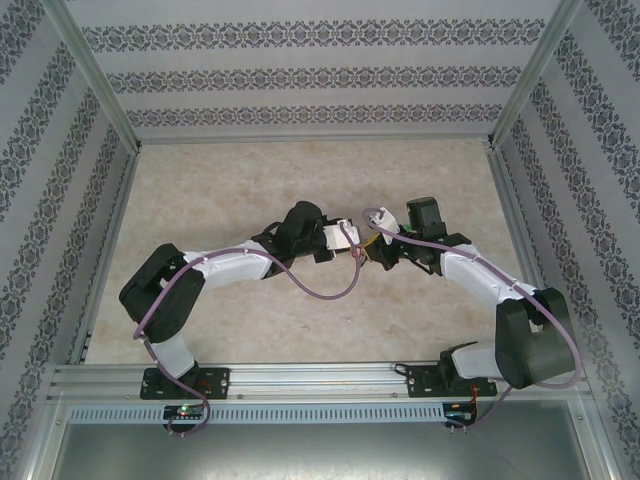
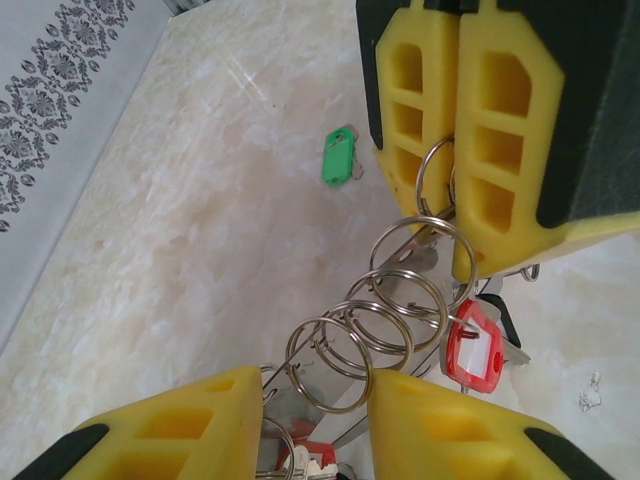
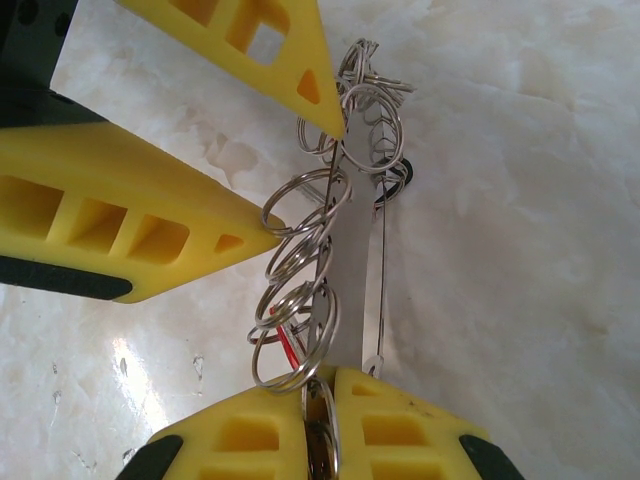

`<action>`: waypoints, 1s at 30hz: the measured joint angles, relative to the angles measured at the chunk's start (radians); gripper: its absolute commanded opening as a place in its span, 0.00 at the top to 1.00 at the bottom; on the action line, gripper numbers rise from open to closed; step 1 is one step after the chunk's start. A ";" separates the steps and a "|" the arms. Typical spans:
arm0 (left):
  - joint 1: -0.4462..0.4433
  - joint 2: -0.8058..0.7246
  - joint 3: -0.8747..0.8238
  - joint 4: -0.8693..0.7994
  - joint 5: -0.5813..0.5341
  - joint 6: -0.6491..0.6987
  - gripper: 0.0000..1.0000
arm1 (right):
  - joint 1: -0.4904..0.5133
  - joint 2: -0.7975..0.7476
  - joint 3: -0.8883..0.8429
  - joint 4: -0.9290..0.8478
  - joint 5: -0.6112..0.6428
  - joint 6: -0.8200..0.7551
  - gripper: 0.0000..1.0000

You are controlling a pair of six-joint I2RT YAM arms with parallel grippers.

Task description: Put the keys on the keyring

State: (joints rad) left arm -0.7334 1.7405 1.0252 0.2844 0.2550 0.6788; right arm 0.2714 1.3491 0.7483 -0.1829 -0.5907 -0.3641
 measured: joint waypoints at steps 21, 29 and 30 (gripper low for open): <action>-0.027 0.027 0.009 0.054 -0.096 0.022 0.79 | 0.000 -0.008 -0.008 0.001 0.018 0.023 1.00; -0.028 0.027 0.009 0.057 -0.103 0.025 0.88 | 0.000 -0.011 -0.012 0.001 0.019 0.023 1.00; -0.029 0.026 0.009 0.058 -0.106 0.025 0.89 | 0.000 -0.011 -0.013 0.001 0.019 0.024 1.00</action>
State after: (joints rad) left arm -0.7628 1.7664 1.0344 0.3420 0.1490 0.7036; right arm 0.2710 1.3376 0.7353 -0.1818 -0.5720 -0.3397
